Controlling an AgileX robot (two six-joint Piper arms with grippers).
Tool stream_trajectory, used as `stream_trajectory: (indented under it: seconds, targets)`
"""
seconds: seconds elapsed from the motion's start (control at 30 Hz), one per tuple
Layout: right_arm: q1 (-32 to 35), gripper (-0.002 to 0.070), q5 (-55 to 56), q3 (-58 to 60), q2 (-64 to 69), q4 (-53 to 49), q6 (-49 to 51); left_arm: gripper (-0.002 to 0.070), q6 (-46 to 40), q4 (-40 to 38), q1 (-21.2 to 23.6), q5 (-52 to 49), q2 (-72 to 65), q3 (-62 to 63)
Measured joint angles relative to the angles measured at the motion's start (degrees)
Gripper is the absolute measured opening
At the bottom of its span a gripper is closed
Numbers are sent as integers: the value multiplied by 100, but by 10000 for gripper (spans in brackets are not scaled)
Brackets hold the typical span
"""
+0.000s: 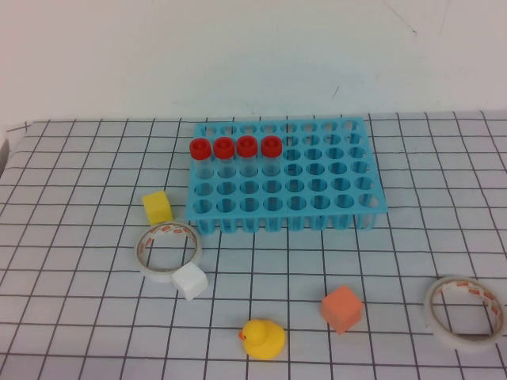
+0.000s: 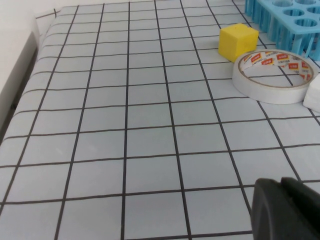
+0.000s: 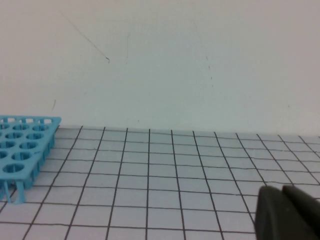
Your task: Place the test tubes
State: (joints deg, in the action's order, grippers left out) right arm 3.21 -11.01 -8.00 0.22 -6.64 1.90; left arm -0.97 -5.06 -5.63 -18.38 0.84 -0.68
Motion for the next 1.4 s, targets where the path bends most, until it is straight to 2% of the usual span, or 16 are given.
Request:
stream_trajectory:
  seconds: [0.2,0.33,0.53,1.4]
  targets:
    - [153,-1,136,565,-92,215,-190,-1,0,10,0,-9,0,0]
    - [162,-1,-142,941,-92,232,56,-1,0,10,0,-9,0,0]
    - [209,-1,-776,931,-92,232,107,-1,0,10,0,-9,0,0]
    - [209,-1,-888,906,-92,232,100,-1,0,10,0,-9,0,0]
